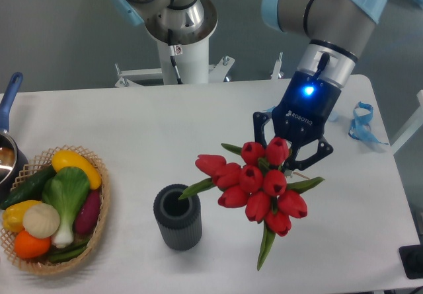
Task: Pick up the flowers from the table
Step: 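Lift the gripped tulip bunch up off the table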
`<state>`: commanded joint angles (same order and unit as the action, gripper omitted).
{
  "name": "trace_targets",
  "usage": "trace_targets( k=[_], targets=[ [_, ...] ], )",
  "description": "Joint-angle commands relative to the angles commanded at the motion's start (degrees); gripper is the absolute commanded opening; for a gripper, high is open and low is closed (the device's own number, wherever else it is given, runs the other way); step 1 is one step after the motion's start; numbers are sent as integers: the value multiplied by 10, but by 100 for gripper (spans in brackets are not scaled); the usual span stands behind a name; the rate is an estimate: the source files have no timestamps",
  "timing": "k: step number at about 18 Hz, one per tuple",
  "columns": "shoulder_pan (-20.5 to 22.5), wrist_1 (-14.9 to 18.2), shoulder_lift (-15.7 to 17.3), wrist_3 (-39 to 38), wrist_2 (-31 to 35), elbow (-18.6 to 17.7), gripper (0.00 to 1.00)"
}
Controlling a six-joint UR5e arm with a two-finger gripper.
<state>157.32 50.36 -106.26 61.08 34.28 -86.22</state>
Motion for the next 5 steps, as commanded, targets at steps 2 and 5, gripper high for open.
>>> trace_targets(
  k=[2, 5],
  targets=[
    [2, -3, -1, 0, -5, 0, 29],
    [4, -4, -1, 0, -15, 0, 29]
  ],
)
